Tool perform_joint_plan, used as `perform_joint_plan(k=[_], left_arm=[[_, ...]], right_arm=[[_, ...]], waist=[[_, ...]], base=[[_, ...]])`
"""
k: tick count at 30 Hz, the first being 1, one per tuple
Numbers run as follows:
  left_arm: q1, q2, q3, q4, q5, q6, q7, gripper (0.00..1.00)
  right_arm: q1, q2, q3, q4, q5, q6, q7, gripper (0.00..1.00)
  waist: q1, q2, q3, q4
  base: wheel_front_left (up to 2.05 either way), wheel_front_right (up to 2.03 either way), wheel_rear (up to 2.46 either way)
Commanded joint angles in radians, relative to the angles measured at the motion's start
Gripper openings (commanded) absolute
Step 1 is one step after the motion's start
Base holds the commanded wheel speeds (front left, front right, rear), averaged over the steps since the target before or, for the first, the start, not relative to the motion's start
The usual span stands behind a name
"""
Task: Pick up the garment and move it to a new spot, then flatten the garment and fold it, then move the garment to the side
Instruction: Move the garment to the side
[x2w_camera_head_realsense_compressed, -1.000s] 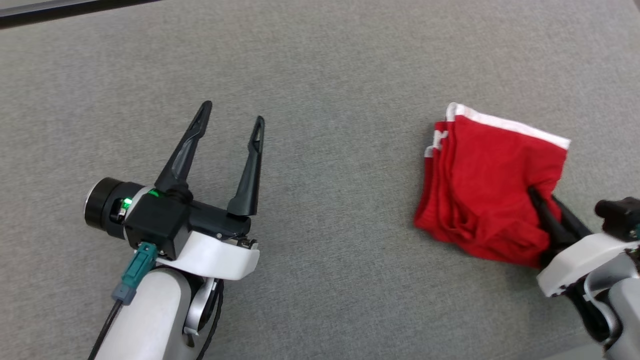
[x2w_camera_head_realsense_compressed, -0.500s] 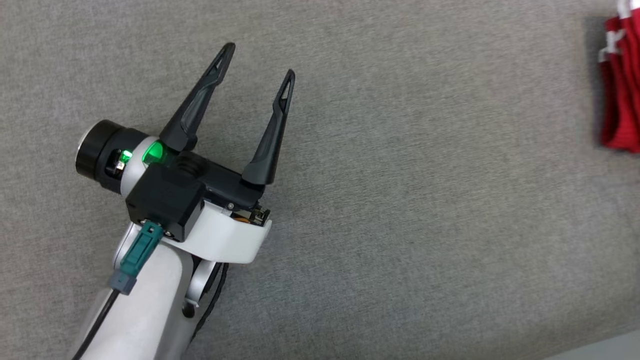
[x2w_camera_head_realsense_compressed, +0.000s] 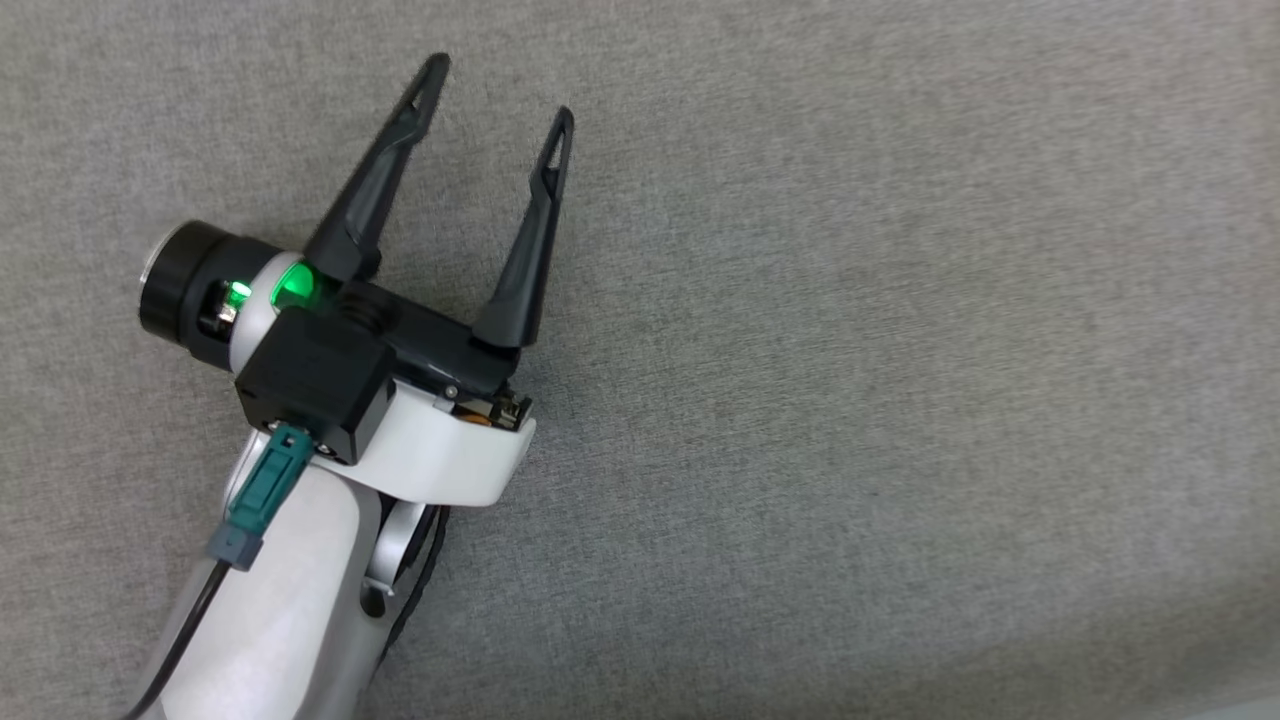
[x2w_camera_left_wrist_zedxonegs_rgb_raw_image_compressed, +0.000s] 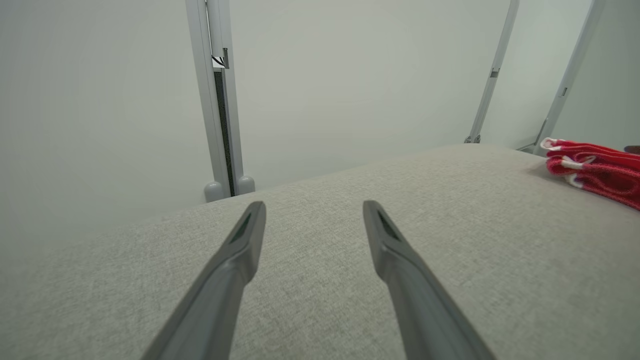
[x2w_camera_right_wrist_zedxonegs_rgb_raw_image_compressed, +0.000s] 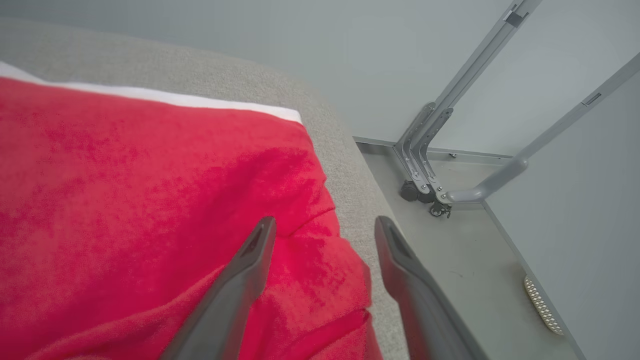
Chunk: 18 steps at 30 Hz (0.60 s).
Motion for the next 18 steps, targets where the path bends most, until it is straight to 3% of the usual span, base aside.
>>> perform_joint_plan(k=[1, 4, 10, 18], left_arm=[[0.014, 0.002, 0.002, 0.007, -0.008, -0.001, -0.005, 1.0], [0.032, 0.0, 0.002, 0.033, -0.021, 0.006, -0.014, 1.0], [0.094, 0.01, 0.025, 0.066, -0.047, 0.023, -0.022, 1.0], [0.191, 0.027, 0.066, 0.079, -0.09, 0.058, -0.023, 1.0]], right_arm=[[0.022, 0.02, -0.02, 0.005, 0.01, -0.002, -0.013, 1.0], [0.085, 0.086, -0.085, -0.035, 0.037, -0.002, -0.025, 1.0], [0.3, 0.265, -0.237, -0.283, 0.035, -0.002, -0.025, 1.0], [0.522, 0.428, -0.268, -0.55, -0.032, -0.002, -0.026, 1.0]], waist=[[0.0, 0.0, -0.032, -0.016], [0.0, 0.0, -0.081, -0.034], [0.0, 0.0, -0.183, -0.072], [0.0, 0.0, -0.287, -0.071]], base=[[0.0, 0.0, 0.0], [0.0, 0.0, 0.0], [0.0, 0.0, 0.0], [0.0, 0.0, 0.0]])
